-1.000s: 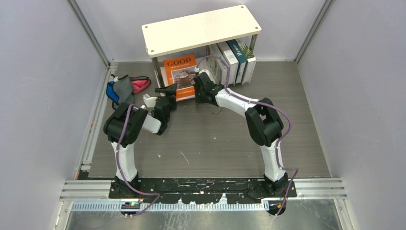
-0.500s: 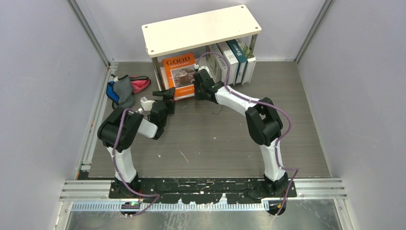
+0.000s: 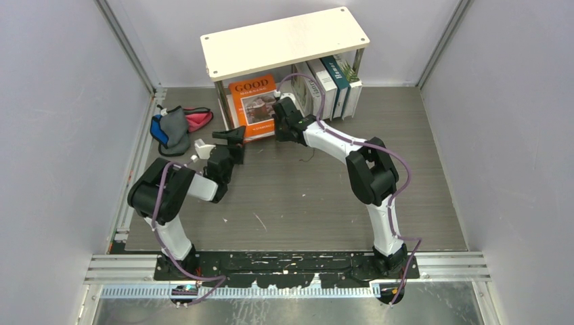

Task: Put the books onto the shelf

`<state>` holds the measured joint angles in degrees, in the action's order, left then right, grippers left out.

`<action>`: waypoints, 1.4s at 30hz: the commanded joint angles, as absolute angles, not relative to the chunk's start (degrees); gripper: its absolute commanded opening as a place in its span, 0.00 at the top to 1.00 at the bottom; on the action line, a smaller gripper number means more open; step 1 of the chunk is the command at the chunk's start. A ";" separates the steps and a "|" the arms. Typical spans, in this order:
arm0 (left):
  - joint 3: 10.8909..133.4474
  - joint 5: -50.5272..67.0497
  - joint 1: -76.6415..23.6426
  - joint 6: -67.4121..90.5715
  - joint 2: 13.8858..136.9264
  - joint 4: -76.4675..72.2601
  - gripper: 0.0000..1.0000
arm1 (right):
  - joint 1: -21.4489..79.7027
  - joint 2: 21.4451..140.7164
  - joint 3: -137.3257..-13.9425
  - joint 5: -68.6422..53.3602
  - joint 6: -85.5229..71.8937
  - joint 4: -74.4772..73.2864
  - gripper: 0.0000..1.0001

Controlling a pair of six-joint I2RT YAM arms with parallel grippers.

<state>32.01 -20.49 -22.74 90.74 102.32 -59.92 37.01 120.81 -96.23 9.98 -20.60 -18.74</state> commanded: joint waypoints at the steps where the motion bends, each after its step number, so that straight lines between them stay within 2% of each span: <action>1: 30.92 -19.88 -22.52 88.83 98.93 -61.42 0.09 | 36.82 120.69 -98.88 11.34 -19.52 -17.58 0.99; 27: 28.66 -17.64 -22.50 84.96 91.39 -54.12 0.09 | 36.71 121.07 -99.21 12.46 -18.59 -17.87 0.99; 34: 27.94 -14.52 -22.53 82.71 85.93 -46.93 0.09 | 37.15 115.75 -92.65 13.09 -19.67 -16.83 0.98; 38: 28.42 -12.45 -22.73 78.67 77.34 -35.33 0.09 | 38.78 110.56 -87.27 14.51 -19.77 -16.89 0.91; 42: 30.88 -13.06 -23.59 72.25 64.75 -16.78 0.09 | 40.81 103.35 -80.73 17.09 -19.90 -16.96 0.67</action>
<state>28.10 -13.76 -22.92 80.09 75.24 -33.61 38.50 114.19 -84.47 13.61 -19.84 -18.76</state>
